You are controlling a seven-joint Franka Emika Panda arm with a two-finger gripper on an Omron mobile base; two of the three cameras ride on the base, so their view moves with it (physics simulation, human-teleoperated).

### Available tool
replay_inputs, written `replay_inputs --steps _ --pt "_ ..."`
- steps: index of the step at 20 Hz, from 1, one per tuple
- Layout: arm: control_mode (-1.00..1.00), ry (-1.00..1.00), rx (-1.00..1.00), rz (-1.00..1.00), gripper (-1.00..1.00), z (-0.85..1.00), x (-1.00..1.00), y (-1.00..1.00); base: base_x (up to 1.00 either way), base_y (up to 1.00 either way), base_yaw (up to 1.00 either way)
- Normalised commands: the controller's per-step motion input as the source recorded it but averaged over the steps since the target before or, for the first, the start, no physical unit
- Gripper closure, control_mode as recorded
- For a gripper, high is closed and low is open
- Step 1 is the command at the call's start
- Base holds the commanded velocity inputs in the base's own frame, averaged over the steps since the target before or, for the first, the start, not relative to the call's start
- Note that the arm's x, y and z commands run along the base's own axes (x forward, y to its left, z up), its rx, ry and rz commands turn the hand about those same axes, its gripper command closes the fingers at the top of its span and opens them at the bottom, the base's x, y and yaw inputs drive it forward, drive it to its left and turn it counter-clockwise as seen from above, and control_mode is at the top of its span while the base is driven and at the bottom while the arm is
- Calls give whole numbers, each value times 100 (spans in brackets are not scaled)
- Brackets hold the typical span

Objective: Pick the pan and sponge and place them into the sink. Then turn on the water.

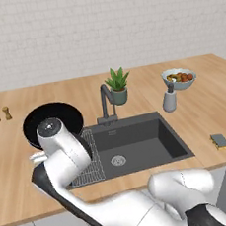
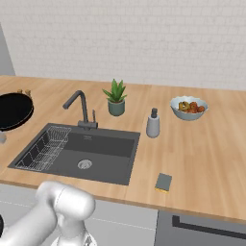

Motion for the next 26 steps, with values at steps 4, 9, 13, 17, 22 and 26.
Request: replay_inputs --steps 4,9,13,17,22,26 --pt "-100 0 -2 23 100 51 -71 -92 0 0 0" --pt "-100 9 -4 17 100 41 -41 -100 0 0 0" --pt "-100 7 0 0 100 44 0 -100 0 0 0" --pt "-100 17 0 2 100 45 0 -100 0 0 0" --pt "-100 22 -4 6 100 24 -1 -100 0 0 0" --pt "-100 23 -8 20 100 0 -5 -100 0 0 0"
